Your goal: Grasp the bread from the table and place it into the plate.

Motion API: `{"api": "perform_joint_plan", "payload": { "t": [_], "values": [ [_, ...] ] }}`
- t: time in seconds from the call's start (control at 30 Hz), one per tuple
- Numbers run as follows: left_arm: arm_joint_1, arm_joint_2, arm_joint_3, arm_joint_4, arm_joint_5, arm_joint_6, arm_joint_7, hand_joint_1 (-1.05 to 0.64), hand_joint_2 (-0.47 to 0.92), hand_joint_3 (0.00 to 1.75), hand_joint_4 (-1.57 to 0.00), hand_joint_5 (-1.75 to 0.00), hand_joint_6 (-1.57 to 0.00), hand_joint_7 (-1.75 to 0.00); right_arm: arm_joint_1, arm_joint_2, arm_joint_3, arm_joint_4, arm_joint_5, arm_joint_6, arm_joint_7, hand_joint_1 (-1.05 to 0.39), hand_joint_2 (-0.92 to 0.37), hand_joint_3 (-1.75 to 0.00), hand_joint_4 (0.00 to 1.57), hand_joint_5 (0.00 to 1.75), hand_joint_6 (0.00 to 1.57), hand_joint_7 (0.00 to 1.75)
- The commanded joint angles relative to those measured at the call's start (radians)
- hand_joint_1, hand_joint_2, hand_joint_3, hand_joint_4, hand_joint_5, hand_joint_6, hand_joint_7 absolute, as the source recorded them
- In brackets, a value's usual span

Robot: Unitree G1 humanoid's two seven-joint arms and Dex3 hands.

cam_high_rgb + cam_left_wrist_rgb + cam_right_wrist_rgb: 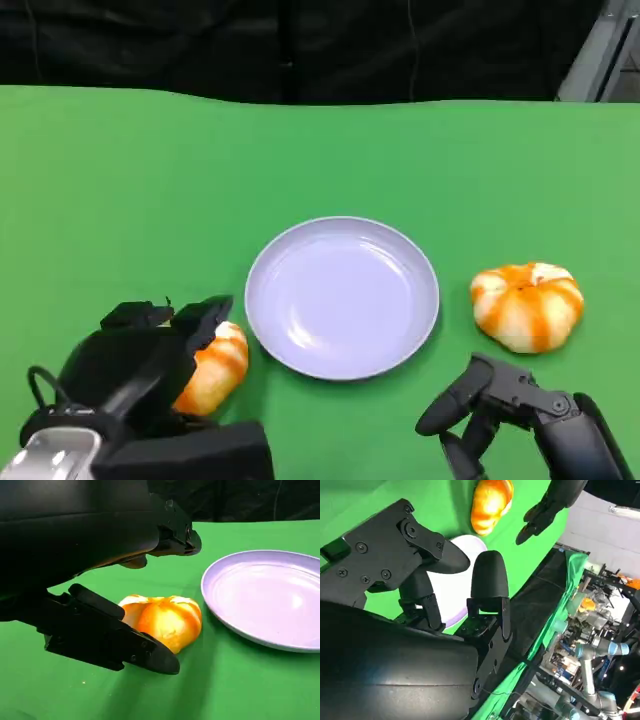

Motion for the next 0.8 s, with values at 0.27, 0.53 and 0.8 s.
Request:
{"api": "perform_joint_plan", "payload": {
  "t": [0.27, 0.53, 0.8],
  "values": [
    [-0.148, -0.001, -0.115, 0.234, 0.111, 0.111, 0.003, -0.59, 0.91, 0.0, -0.33, -0.36, -0.28, -0.01, 0.009, 0.004, 0.004, -0.016, 0.006, 0.002, -0.006, -0.15, -0.44, -1.15, 0.8, 1.55, 0.72, 1.21],
    [-0.165, 0.013, -0.154, 0.311, 0.1, 0.115, 0.067, -0.56, 0.92, 0.05, -0.4, -0.36, -0.35, -0.02, 0.01, 0.004, 0.004, -0.019, -0.001, 0.004, -0.006, -0.16, -0.44, -1.15, 0.81, 1.54, 0.72, 1.21],
    [-0.158, 0.008, -0.135, 0.352, 0.02, 0.066, 0.17, -0.3, 0.92, 0.05, -0.59, -1.31, -0.74, -0.06, 0.009, 0.007, 0.007, -0.023, 0.003, 0.013, -0.001, -0.15, -0.44, -1.15, 0.82, 1.54, 0.73, 1.2]
  ]
}}
